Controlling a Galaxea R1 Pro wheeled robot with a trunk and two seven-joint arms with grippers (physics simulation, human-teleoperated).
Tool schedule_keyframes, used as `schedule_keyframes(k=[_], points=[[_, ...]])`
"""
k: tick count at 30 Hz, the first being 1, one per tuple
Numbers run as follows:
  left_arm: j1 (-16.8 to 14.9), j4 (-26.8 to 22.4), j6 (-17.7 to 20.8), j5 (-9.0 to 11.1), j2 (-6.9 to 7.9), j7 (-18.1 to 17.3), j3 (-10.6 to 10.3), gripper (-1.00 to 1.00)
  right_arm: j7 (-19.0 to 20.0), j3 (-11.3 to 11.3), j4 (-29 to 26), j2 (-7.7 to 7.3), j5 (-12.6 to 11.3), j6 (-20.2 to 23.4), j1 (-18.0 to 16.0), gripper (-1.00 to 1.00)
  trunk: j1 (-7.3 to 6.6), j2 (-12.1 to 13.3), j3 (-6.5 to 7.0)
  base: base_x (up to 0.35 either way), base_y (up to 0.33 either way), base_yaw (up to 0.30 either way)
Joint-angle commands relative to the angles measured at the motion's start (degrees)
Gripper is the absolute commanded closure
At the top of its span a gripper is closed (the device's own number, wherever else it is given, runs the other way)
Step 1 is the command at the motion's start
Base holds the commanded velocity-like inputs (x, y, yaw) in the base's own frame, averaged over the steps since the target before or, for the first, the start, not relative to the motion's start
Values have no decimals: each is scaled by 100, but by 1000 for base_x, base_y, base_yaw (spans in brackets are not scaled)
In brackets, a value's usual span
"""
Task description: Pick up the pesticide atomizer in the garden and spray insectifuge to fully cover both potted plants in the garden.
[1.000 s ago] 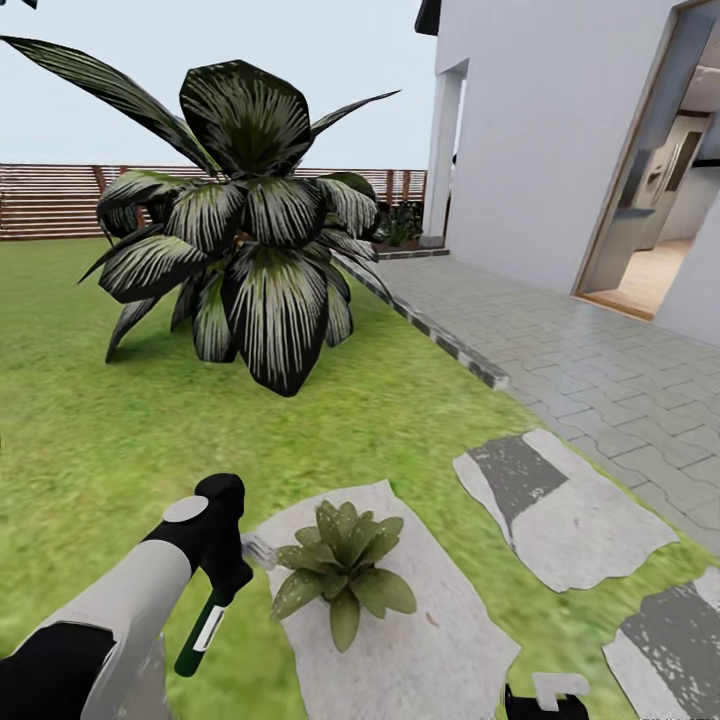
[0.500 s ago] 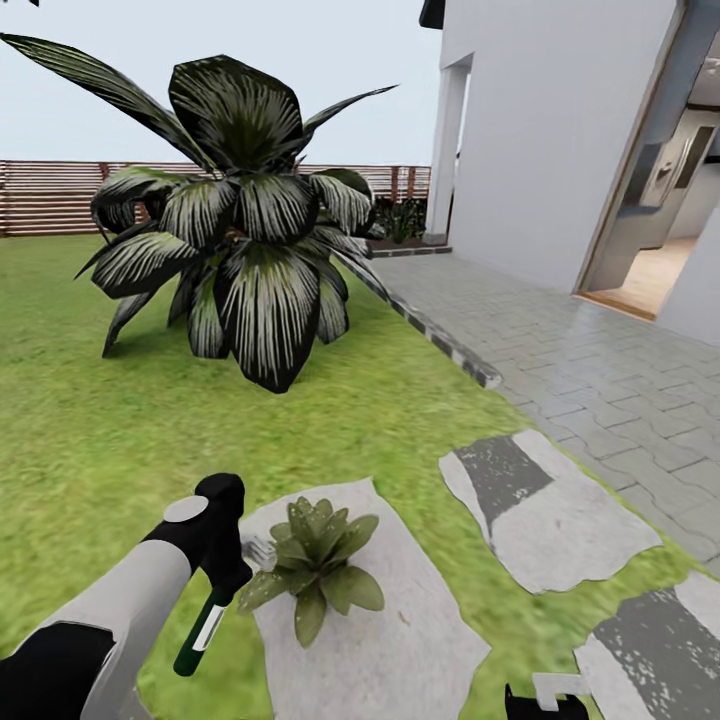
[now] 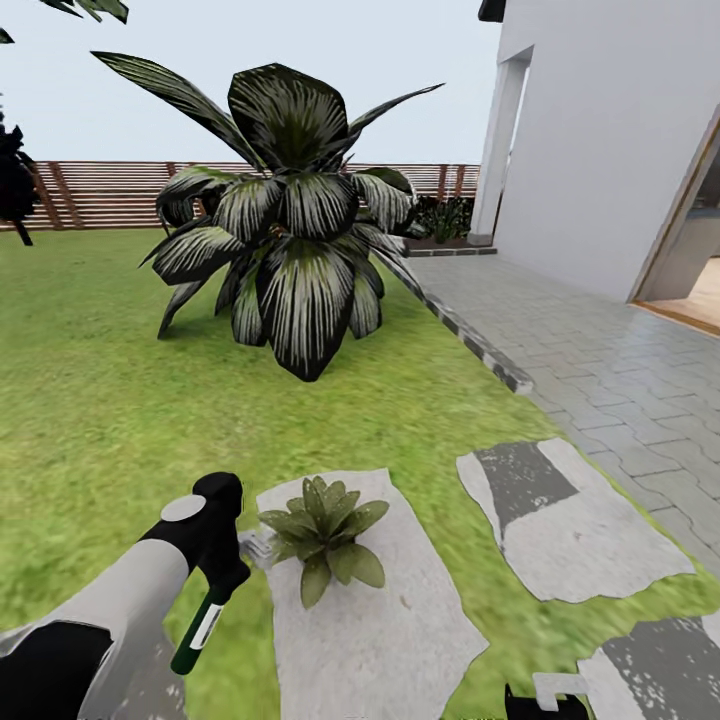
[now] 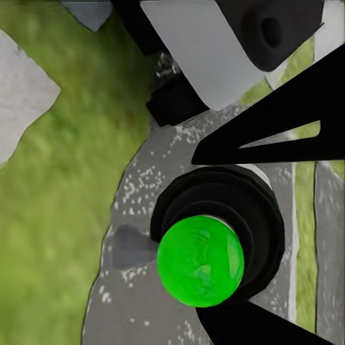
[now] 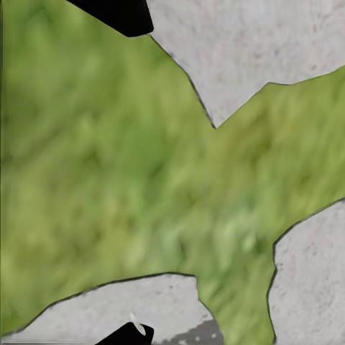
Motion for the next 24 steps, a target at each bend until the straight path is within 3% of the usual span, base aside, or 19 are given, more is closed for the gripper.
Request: schedule_keyframes(k=[1, 8, 20, 24], points=[[-29, -7, 59, -36, -8, -55, -34, 100, -19, 49, -4, -1, -42, -7, 0, -100, -3, -2, -5, -193, -229, 278], [-149, -7, 71, -19, -83, -84, -28, 100, -17, 50, -4, -1, -37, -4, 0, -100, -3, -2, -5, -158, -228, 278], [-53, 29, 68, -3, -84, -111, -22, 100, -17, 49, -4, -1, -46, 0, 0, -100, -3, -2, -5, 204, -221, 78], [-47, 47, 68, 3, -77, -107, -11, 100, -18, 49, -4, -1, -46, -3, 0, -100, -3, -2, -5, 3, -256, 232]])
